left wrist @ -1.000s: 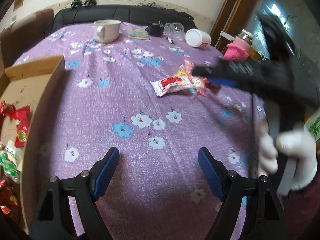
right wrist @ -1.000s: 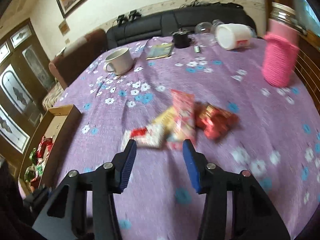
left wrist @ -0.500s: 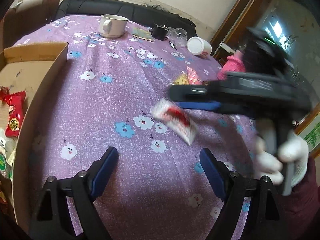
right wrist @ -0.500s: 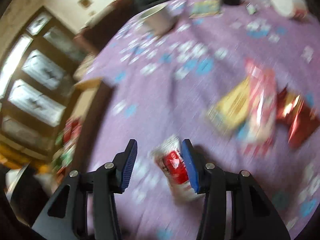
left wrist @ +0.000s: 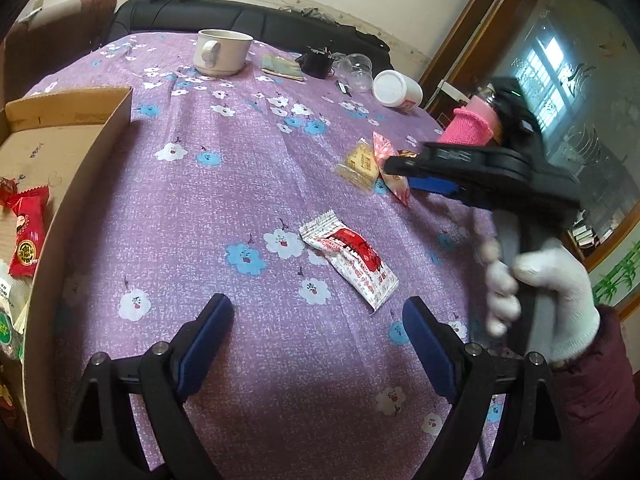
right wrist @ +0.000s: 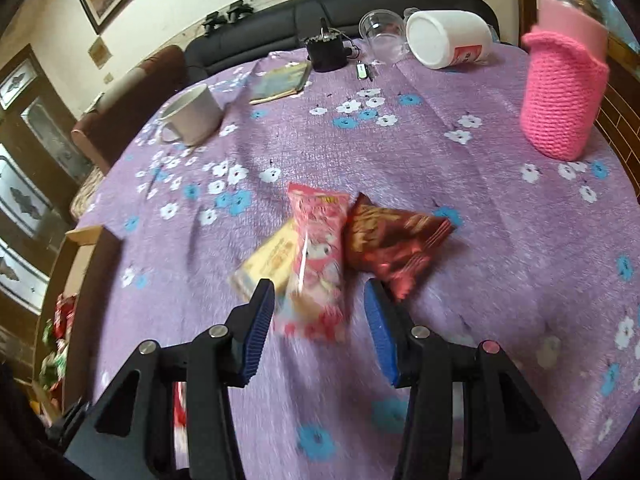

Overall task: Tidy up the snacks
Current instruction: 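Grasp the pink cartoon packet with the right gripper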

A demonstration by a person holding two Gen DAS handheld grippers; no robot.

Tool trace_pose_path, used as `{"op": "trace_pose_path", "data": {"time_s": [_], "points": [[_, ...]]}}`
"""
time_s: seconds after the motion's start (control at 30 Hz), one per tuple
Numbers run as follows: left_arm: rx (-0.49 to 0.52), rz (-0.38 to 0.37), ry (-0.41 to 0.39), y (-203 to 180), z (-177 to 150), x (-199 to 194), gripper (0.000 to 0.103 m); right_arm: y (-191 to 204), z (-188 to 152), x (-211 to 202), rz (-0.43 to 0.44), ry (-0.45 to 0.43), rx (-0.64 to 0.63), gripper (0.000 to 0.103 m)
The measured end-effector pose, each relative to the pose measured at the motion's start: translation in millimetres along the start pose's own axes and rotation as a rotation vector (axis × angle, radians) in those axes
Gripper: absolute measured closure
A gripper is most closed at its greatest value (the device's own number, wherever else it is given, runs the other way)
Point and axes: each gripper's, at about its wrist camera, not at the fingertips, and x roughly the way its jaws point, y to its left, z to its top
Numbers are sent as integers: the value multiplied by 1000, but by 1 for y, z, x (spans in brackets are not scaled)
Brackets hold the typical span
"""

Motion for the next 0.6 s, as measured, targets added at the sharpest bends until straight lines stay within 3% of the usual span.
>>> {"op": "trace_pose_path", "data": {"time_s": [0.1, 0.17, 0.2, 0.43, 0.6], "points": [[0, -2, 0, 0, 0, 0, 15, 4, 6, 13, -41, -4, -2, 58], [-4, -7, -1, 1, 0, 0, 15, 5, 3, 11, -30, -5, 7, 73], [-4, -8, -1, 1, 0, 0, 14, 4, 2, 10, -24, -2, 17, 76], [3, -12, 6, -1, 0, 2, 11, -7, -47, -25, -6, 13, -1, 78], [83, 61, 49, -17, 1, 11, 4, -14, -88, -49, 21, -15, -4, 78]]}}
